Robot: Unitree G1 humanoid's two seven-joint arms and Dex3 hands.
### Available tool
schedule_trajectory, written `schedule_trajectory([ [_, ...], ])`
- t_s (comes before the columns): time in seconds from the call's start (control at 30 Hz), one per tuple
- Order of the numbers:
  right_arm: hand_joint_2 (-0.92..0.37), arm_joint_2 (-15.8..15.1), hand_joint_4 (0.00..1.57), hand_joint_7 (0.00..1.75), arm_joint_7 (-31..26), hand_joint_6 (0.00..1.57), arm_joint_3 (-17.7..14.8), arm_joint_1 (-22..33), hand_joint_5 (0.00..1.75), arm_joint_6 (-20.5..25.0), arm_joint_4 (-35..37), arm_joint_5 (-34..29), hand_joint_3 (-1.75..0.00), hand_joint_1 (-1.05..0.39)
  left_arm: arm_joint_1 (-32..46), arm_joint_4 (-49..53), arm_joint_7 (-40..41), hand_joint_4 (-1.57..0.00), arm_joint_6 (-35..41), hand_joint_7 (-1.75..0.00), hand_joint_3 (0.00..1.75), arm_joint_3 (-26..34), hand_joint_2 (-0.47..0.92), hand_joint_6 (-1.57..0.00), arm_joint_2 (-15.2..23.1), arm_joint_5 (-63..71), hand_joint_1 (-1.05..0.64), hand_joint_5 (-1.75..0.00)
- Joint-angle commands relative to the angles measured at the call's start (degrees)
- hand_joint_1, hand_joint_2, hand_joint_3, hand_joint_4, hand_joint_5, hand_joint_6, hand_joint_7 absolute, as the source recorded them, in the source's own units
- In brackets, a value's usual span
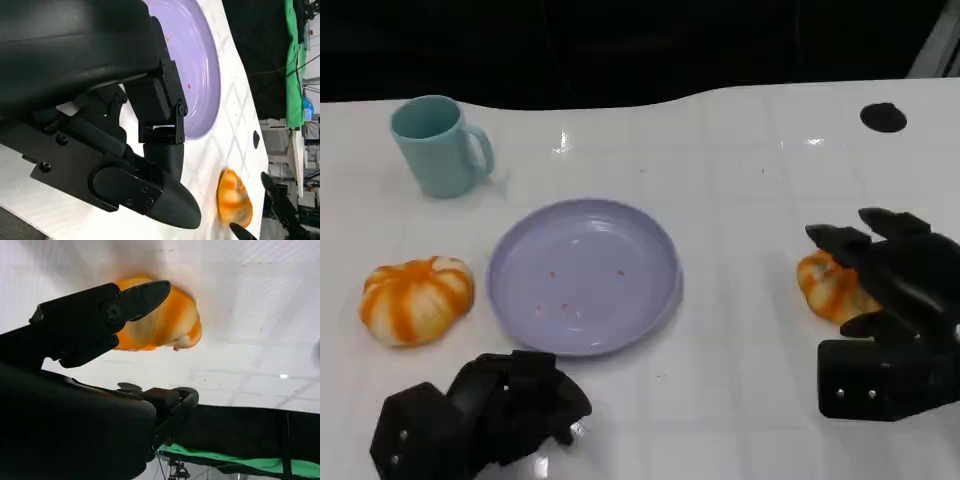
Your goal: Grasp the bread from the table and place it into the plate.
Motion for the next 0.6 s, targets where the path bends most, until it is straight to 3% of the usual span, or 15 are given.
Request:
schedule_trajectory([
  [0.03, -0.76, 0.6, 0.15, 0.01, 1.2, 0.31, 1.3, -1.8, 0.11, 2.1, 1.7, -0.2, -0.01, -0.31, 1.5, -1.1, 0.1, -0.86, 0.9, -0.77, 0.00, -0.1, 0.85, -1.28, 0.7, 0.2, -1.04, -1.52],
  [0.27, -0.77, 1.0, 0.22, 0.03, 0.7, 0.39, 2.6, -2.7, 0.12, 4.0, 4.2, -0.2, -0.01, -0.29, 2.0, -2.0, -0.1, -0.86, 1.2, -0.77, 0.00, -0.1, 0.84, -1.28, 0.6, -0.3, -1.04, -1.53],
  [0.33, -0.81, 1.3, 0.38, 0.04, -1.1, 0.45, 2.4, -3.0, 0.15, 4.2, 5.4, 0.2, -0.01, -0.27, 2.1, -2.2, 0.0, -0.86, 1.4, -0.78, 0.00, 0.0, 0.84, -1.28, 0.6, -0.4, -1.04, -1.53],
  [0.43, -0.85, 2.1, 0.79, 0.05, -5.2, 0.63, 1.3, -3.1, 0.19, 2.9, 7.0, 1.8, -0.01, -0.20, 2.2, -2.4, 0.1, -0.86, 1.6, -0.78, 0.00, -0.1, 0.84, -1.28, 0.8, -0.2, -1.05, -1.53],
  [0.47, -0.87, 2.4, 0.95, 0.09, -7.2, 0.79, 0.9, -3.2, 0.33, 2.0, 7.7, 2.5, -0.01, -0.16, 2.1, -2.3, 0.0, -0.87, 1.5, -0.78, 0.00, 0.0, 0.84, -1.28, 0.8, -0.3, -1.05, -1.53],
  [0.5, -0.88, 2.6, 0.98, 0.09, -9.0, 0.94, 0.6, -3.2, 0.69, 0.9, 8.4, 3.1, -0.01, -0.13, 2.1, -2.3, 0.1, -0.87, 1.4, -0.78, 0.00, -0.1, 0.84, -1.28, 0.9, -0.2, -1.05, -1.53],
  [0.53, -0.90, 2.6, 0.93, 0.13, -10.3, 1.14, 0.5, -3.3, 1.17, -0.1, 9.0, 3.4, -0.01, -0.09, 2.2, -2.3, 0.1, -0.86, 1.4, -0.78, 0.00, -0.1, 0.85, -1.28, 0.9, -0.1, -1.05, -1.53],
  [0.6, -0.90, 2.4, 0.88, 0.19, -13.0, 1.28, 0.9, -3.5, 1.53, -1.8, 10.1, 3.2, -0.01, -0.06, 2.2, -2.3, 0.0, -0.86, 1.3, -0.78, 0.01, -0.1, 0.85, -1.27, 1.0, 0.0, -1.05, -1.52],
])
